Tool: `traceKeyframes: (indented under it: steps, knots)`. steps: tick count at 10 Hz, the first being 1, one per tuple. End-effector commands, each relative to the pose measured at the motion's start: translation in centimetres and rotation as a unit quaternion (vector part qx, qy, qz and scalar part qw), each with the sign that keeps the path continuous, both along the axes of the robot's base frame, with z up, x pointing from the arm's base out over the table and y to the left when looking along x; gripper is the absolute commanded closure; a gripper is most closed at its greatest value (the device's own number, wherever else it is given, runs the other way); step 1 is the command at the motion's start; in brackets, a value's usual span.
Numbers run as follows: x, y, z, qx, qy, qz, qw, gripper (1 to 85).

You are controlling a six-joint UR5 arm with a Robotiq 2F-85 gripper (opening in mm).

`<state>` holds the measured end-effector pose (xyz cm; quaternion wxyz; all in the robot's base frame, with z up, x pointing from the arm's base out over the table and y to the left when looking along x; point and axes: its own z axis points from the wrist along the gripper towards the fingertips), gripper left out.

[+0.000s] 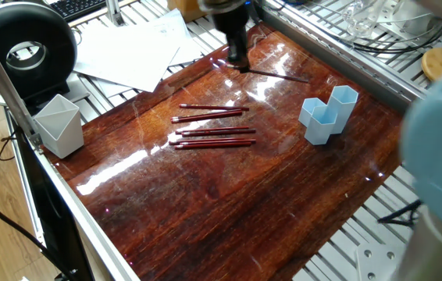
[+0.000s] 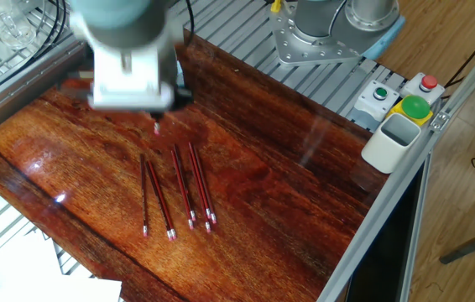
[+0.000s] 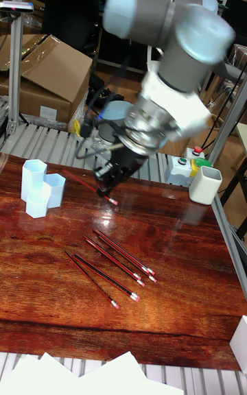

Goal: Put the pen into the pen holder

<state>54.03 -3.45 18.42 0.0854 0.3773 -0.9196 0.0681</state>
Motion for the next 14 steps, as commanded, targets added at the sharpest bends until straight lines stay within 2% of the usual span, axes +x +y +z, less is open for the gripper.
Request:
traceKeyframes:
  steps: [1, 4, 5, 6, 7, 8, 9, 10, 11, 12, 13, 14]
  knots:
    - [0.0, -0.8, -0.2, 0.047, -0.052, 0.036, 0.9969, 84.7]
    - [-3.9, -2.4, 0.3, 0.013, 0.017, -0.013, 0.9997, 84.7]
    - [-4.7, -2.4, 0.4, 0.009, 0.027, -0.044, 0.9986, 84.7]
    - [-4.8, -2.4, 0.4, 0.005, 0.025, -0.07, 0.9972, 84.7]
    - [-5.2, -3.2, 0.7, -0.014, 0.028, -0.087, 0.9957, 84.7]
    - [-5.7, -4.5, 1.1, -0.042, 0.036, -0.09, 0.9944, 84.7]
    - [-5.4, -4.9, 1.1, -0.046, 0.032, -0.075, 0.9956, 84.7]
    - [-4.4, -4.1, 0.7, -0.025, 0.019, -0.047, 0.9984, 84.7]
    - [-4.5, -4.6, 1.6, -0.015, 0.006, -0.023, 0.9996, 84.7]
    - [-4.2, -6.7, 2.6, -0.028, -0.017, 0.013, 0.9994, 84.7]
    - [-3.9, -6.8, 2.5, 0.002, -0.044, 0.034, 0.9984, 84.7]
    - [-3.9, -6.9, 2.3, 0.029, -0.063, 0.05, 0.9964, 84.7]
